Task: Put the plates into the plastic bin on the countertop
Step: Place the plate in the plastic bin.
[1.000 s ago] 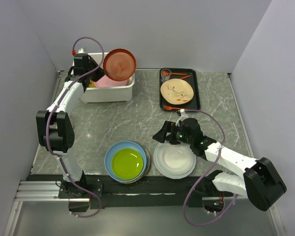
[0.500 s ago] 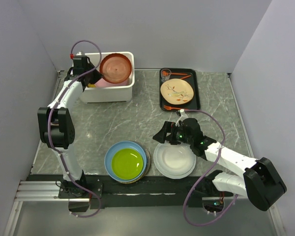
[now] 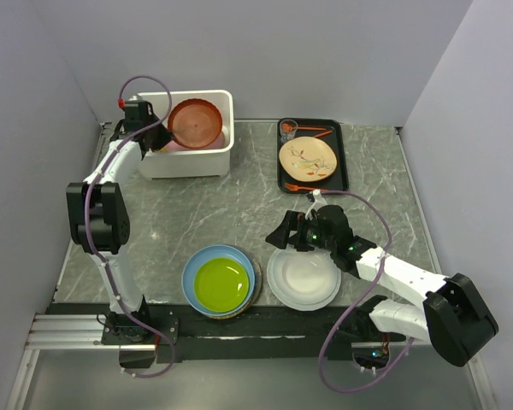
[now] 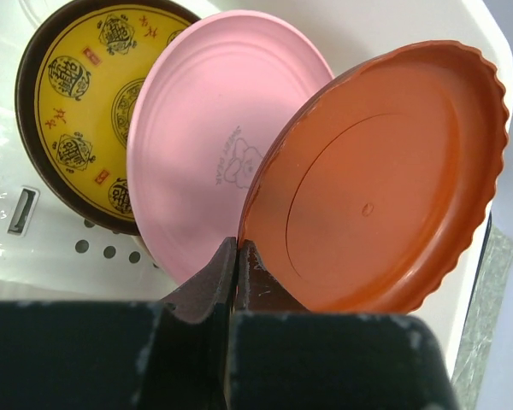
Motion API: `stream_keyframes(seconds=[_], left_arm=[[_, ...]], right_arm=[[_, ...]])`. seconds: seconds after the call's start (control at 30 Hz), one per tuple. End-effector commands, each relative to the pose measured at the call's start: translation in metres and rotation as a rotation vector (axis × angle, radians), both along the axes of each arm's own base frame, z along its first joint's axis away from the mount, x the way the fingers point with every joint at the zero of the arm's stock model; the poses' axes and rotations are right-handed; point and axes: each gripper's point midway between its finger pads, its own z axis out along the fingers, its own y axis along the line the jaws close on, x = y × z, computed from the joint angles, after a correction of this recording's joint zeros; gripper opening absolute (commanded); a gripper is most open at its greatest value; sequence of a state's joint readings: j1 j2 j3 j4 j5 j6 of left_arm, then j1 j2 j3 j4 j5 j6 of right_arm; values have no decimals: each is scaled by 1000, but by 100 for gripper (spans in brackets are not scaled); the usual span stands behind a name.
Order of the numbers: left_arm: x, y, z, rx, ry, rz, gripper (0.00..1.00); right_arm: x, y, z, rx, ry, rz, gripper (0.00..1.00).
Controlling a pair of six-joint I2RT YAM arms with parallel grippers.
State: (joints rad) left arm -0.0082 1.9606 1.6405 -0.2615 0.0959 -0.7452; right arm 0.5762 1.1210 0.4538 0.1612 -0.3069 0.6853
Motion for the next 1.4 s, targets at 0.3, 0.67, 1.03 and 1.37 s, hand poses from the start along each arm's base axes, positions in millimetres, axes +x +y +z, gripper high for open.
stream_keyframes(seconds=[0.3,0.67,1.03,1.37], left_arm=[[5,0,18,-15,-61,-4,18],[2,-4,26,-32,-95,-23,51],[-5,-8,63,-39,-208,-42,79],[-33,-36,123,-41,-344,-151,79]], right_arm=[[6,3,15,13,-55,1,100],[5,2,14,13,-54,-3,100],[5,2,13,18,-50,-6,100],[6,3,18,25,-56,-5,100]])
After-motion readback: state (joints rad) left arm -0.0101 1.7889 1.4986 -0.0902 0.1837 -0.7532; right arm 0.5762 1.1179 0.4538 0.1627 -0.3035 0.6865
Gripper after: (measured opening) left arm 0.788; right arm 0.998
